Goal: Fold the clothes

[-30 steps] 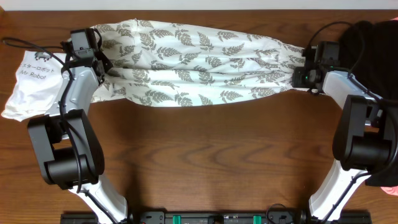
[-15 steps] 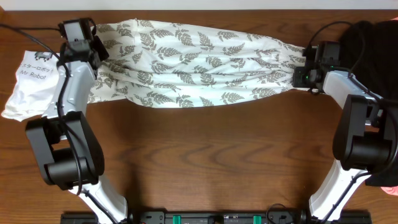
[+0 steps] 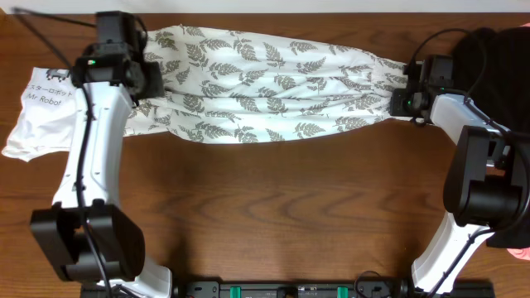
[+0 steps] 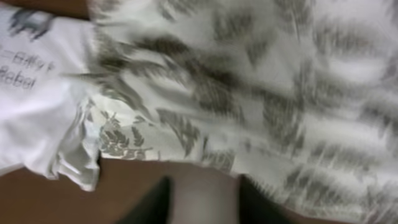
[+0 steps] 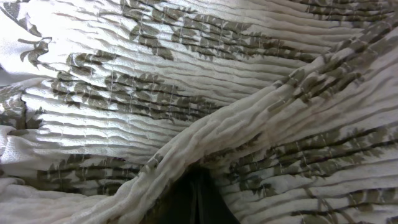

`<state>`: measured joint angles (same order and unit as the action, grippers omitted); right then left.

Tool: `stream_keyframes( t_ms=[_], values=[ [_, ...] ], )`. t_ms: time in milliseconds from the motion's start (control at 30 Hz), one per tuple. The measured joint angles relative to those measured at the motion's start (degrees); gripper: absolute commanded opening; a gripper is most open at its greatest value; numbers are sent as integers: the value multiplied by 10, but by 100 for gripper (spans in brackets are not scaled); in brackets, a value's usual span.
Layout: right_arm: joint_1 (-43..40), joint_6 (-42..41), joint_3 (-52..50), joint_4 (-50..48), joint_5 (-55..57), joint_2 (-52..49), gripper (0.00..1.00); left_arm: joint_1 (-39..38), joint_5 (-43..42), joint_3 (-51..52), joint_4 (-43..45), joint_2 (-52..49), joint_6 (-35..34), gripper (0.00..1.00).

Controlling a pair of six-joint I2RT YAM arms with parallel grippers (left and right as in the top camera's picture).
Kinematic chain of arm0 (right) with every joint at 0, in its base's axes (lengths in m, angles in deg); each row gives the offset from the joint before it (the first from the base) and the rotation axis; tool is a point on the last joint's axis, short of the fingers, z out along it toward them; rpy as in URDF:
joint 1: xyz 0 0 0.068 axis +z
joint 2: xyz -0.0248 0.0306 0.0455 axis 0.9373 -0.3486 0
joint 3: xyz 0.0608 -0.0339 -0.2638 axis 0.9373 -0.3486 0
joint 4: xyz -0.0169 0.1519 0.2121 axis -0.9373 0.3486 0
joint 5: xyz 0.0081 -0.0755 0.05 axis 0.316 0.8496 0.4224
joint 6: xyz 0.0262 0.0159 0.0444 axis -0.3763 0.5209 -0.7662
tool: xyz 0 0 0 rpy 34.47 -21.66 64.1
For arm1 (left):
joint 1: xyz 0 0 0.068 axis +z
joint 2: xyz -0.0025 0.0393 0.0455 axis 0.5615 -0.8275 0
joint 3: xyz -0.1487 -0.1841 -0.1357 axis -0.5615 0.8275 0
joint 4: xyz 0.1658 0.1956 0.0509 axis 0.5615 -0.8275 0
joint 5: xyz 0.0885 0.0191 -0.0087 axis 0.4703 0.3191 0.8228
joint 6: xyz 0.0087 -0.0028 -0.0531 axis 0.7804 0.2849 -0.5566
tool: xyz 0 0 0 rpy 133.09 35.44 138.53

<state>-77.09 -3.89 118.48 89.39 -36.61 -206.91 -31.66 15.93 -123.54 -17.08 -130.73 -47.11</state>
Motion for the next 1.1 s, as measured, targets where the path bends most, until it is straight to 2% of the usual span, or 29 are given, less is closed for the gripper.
stream_keyframes(
  t_ms=[67,200,533,733,1100],
  values=[
    [-1,-1,0,0,-3,0,1,-8,1,10,-10,-7,69,59],
    [-2,-2,0,0,-6,0,1,-17,18,20,-2,-21,182,59],
    [-2,-2,0,0,-6,0,1,-11,44,20,28,-58,347,57],
    [-2,-2,0,0,-6,0,1,-11,48,20,38,-105,383,57],
    [-2,-2,0,0,-6,0,1,-11,49,20,72,-160,394,57]
  ],
)
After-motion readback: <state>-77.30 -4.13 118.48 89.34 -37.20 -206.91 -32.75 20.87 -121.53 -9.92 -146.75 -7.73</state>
